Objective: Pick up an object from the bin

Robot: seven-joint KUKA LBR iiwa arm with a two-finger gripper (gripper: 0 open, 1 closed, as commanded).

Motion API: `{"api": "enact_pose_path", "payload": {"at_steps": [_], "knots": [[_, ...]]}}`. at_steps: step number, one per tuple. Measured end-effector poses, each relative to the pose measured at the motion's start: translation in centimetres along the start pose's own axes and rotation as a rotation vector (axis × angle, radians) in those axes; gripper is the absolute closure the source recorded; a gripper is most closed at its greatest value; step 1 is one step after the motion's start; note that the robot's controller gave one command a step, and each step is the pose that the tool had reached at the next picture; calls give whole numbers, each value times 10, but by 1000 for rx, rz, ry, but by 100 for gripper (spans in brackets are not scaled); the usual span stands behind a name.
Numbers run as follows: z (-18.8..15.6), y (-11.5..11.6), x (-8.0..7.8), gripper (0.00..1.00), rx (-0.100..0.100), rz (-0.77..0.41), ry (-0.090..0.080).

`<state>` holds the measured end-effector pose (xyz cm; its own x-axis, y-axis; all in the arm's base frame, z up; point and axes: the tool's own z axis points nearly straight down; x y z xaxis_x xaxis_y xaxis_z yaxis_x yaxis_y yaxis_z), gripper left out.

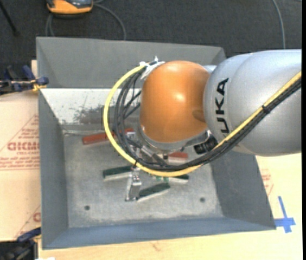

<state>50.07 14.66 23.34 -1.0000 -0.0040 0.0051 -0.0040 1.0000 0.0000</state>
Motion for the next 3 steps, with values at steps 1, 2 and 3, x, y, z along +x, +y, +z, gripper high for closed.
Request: {"api": "enact_pose_path", "payload": {"at_steps": [1, 2, 3], "knots": [[-4, -1, -2, 0, -1, 4, -7], [48, -3, -22, 0, -2, -34, -16], [110, -19, -18, 0, -2, -40, -11]]}}
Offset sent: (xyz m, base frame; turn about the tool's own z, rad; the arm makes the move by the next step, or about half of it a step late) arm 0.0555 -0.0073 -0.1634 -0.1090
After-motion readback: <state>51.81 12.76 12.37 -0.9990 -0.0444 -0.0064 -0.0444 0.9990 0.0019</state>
